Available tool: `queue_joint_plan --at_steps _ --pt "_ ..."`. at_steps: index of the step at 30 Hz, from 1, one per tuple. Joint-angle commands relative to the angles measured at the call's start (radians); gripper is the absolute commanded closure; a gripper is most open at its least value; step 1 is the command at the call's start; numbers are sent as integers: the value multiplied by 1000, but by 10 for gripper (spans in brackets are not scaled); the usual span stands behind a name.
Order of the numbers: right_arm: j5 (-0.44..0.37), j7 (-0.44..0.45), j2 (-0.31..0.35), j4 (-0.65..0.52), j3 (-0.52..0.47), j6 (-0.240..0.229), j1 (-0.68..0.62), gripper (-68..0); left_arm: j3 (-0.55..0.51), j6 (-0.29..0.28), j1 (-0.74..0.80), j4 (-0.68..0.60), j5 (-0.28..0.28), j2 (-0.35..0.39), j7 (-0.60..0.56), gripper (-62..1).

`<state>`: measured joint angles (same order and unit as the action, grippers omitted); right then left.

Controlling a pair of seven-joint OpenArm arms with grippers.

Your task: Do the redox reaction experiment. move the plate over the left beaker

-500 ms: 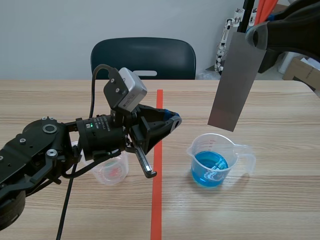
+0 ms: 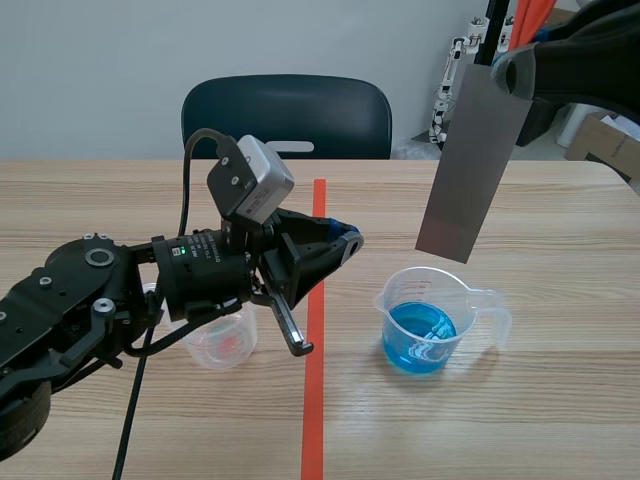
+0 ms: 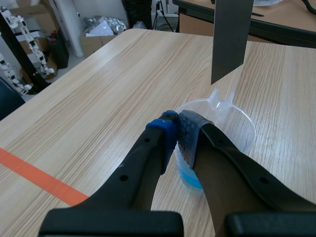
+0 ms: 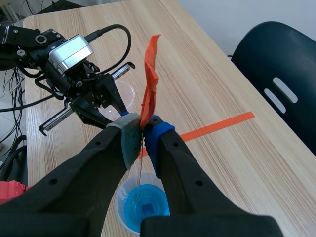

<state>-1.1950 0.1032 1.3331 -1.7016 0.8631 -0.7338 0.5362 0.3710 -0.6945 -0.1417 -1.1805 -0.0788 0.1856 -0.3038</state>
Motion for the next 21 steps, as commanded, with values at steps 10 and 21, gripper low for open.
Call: queue_joint_plan --at_steps 10,21 --pt "-18 15 15 -1 -27 -12 12 -6 -32 -2 53 -73 101 42 -19 -31" --pt "-17 -49 -67 -2 -27 -12 12 -6 -162 -2 277 -294 134 142 -21 -31"
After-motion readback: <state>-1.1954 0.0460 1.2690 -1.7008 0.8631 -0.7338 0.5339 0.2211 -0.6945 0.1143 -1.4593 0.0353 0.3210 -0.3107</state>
